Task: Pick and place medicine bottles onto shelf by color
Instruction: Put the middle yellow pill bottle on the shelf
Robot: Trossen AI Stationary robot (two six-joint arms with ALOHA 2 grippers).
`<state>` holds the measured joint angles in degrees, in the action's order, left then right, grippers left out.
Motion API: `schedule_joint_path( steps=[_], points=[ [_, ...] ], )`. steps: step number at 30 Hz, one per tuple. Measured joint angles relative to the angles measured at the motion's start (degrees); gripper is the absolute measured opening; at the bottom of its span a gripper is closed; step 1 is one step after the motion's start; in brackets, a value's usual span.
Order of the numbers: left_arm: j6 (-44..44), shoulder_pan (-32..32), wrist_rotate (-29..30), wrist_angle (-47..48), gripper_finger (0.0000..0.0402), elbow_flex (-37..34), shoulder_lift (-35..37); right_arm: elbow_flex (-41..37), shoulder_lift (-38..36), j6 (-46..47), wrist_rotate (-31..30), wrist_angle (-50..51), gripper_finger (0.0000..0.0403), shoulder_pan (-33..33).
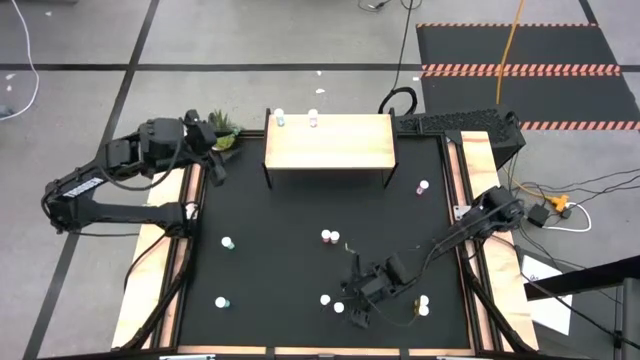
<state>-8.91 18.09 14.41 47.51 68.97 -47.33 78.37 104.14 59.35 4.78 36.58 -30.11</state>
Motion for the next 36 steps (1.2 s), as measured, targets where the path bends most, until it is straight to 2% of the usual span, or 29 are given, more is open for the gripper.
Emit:
schedule_joint_path(
  steps=[4, 9, 14, 23, 26, 31, 36],
  points=[
    [0.0, 0.0, 0.0, -0.8, 0.0244, 0.0, -0.1, 0.0, -6.4, 12.3, 1.4, 12.7, 0.0166, -1.0],
    [0.8, 0.0, 0.0, -1.8, 0.0244, 0.0, -1.9, 0.0, -15.2, 39.1, 1.4, 27.9, 0.0167, -4.2],
    [2.2, 0.0, -2.2, -2.0, 0.0244, 0.0, -4.9, -1.4, -19.1, 55.0, -0.1, 32.5, 0.0185, -8.6],
    [3.0, 0.0, -2.6, -3.2, 0.0244, 0.0, -9.5, -10.7, -19.0, 61.0, 2.3, 25.5, 0.0269, -12.9],
    [3.1, 0.0, -3.9, -4.1, 0.0244, 0.0, -9.8, -14.7, -19.0, 63.3, 4.3, 20.3, 0.0284, -13.9],
    [4.1, 0.0, -4.0, -5.9, 0.0243, 0.0, -9.8, -20.2, -19.0, 66.5, 4.3, 9.5, 0.0274, -15.0],
    [4.5, 0.0, -4.0, -6.6, 0.0244, 0.0, -9.6, -22.3, -19.0, 67.5, 4.2, 9.8, 0.0243, -15.4]
  ],
)
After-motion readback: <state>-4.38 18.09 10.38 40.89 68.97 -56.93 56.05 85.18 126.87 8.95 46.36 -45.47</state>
